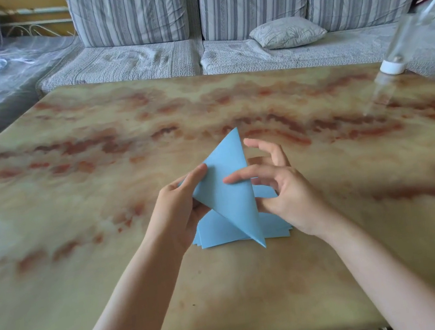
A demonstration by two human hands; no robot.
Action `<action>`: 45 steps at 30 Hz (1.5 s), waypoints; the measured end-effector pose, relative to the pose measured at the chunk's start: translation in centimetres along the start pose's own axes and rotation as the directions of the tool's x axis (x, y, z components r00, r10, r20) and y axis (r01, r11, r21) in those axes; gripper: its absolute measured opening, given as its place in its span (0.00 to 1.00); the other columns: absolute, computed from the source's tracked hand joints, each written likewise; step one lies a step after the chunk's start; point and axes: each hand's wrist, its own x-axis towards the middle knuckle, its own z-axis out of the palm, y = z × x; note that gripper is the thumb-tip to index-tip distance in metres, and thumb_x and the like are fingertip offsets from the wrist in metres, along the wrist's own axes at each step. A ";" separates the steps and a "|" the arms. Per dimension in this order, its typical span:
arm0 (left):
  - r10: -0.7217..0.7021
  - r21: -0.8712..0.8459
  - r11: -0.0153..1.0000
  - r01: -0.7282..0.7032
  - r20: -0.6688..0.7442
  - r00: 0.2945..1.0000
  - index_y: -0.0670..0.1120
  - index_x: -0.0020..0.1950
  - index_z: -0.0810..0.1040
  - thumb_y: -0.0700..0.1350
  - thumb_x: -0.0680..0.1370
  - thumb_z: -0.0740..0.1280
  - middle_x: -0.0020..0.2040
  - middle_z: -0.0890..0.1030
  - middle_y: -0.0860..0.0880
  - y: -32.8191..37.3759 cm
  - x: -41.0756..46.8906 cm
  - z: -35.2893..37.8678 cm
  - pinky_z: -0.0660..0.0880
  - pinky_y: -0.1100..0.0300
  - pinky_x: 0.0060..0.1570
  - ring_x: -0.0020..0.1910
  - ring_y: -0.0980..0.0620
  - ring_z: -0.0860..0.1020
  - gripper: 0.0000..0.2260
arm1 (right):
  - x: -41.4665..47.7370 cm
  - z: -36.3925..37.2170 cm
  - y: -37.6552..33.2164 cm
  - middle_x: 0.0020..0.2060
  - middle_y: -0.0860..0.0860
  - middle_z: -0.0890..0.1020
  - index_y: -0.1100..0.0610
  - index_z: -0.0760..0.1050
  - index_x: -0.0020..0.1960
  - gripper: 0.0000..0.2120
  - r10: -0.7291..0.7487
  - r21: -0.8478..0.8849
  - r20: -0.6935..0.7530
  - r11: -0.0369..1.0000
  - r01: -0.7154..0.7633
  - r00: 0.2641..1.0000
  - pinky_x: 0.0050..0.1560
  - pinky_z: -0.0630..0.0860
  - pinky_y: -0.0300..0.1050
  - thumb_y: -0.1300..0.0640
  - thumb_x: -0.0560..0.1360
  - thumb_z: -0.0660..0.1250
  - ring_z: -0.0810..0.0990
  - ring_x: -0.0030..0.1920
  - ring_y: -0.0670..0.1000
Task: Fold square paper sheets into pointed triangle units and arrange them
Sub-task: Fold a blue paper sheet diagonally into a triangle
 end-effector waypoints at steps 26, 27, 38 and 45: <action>0.036 0.239 0.968 -0.076 0.166 0.985 0.44 0.54 0.80 0.42 0.81 0.60 0.46 0.84 0.48 -0.8 -0.2 0.2 0.76 0.62 0.47 0.44 0.53 0.82 0.09 | 0.3 -0.3 -0.4 0.38 0.55 0.85 0.62 0.82 0.41 0.06 0.322 0.347 -0.197 0.906 -0.242 0.926 0.40 0.79 0.39 0.59 0.72 0.73 0.83 0.37 0.49; 0.088 0.258 0.958 -0.121 0.136 0.987 0.44 0.55 0.80 0.45 0.80 0.61 0.47 0.84 0.48 -0.8 -0.2 0.3 0.76 0.61 0.49 0.47 0.52 0.82 0.10 | 0.3 -0.4 -0.5 0.38 0.55 0.85 0.63 0.82 0.41 0.06 0.316 0.322 -0.199 0.915 -0.242 0.928 0.40 0.79 0.39 0.59 0.71 0.73 0.83 0.37 0.49; 0.317 0.228 0.916 -0.329 0.088 0.944 0.45 0.52 0.81 0.39 0.75 0.69 0.47 0.86 0.48 -0.7 -0.3 0.3 0.79 0.58 0.49 0.49 0.50 0.84 0.07 | 0.0 -0.1 -1.4 0.40 0.54 0.84 0.58 0.81 0.44 0.04 0.247 0.183 -0.101 0.957 -0.226 0.964 0.35 0.77 0.39 0.61 0.70 0.75 0.79 0.33 0.48; 0.332 0.157 0.924 -0.348 0.115 0.936 0.44 0.54 0.80 0.37 0.77 0.66 0.49 0.85 0.46 -0.7 -0.3 0.1 0.79 0.62 0.48 0.51 0.50 0.83 0.08 | 0.2 0.0 -1.3 0.37 0.50 0.82 0.60 0.79 0.45 0.03 0.246 0.291 -0.194 0.939 -0.184 0.950 0.35 0.78 0.42 0.63 0.72 0.72 0.79 0.37 0.46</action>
